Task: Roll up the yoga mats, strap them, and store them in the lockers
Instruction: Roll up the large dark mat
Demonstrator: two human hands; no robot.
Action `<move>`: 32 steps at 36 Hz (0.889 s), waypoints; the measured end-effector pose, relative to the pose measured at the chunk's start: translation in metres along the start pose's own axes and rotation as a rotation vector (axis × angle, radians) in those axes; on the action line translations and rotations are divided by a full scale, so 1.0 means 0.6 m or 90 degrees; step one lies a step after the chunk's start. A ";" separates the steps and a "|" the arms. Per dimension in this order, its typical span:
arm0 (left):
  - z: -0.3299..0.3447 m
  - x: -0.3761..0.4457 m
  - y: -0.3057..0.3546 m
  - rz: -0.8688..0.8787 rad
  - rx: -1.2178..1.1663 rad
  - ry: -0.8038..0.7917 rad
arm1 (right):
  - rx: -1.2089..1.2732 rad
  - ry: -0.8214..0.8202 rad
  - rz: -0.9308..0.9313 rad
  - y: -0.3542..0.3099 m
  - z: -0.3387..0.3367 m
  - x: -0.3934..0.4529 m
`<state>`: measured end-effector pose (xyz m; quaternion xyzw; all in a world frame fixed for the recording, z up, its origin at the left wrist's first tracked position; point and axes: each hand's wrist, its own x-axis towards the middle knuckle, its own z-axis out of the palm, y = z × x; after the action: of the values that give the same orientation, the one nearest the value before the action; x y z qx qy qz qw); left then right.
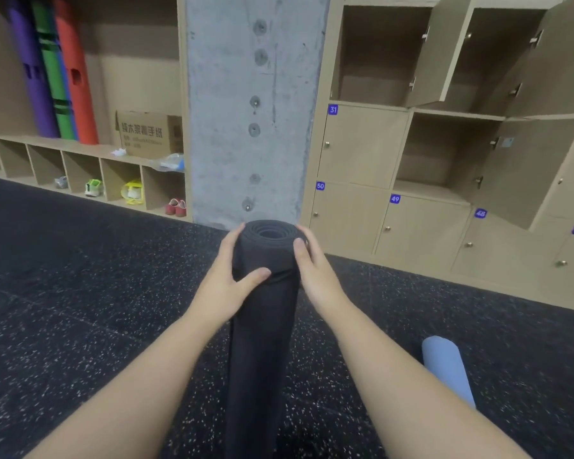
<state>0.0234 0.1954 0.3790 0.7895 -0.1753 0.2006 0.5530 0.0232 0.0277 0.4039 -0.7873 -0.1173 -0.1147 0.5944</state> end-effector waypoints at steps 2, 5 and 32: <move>-0.002 0.002 -0.006 0.008 0.003 0.000 | 0.006 -0.001 -0.012 0.001 -0.003 0.002; 0.004 0.000 -0.002 0.005 0.016 0.007 | -0.011 0.007 -0.017 0.005 -0.002 0.002; 0.002 -0.069 0.032 0.192 0.282 0.080 | -0.311 0.239 -0.264 0.004 0.009 -0.062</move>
<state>-0.0216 0.1903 0.3725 0.8421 -0.2082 0.3629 0.3402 -0.0110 0.0303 0.3886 -0.8307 -0.1323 -0.3998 0.3641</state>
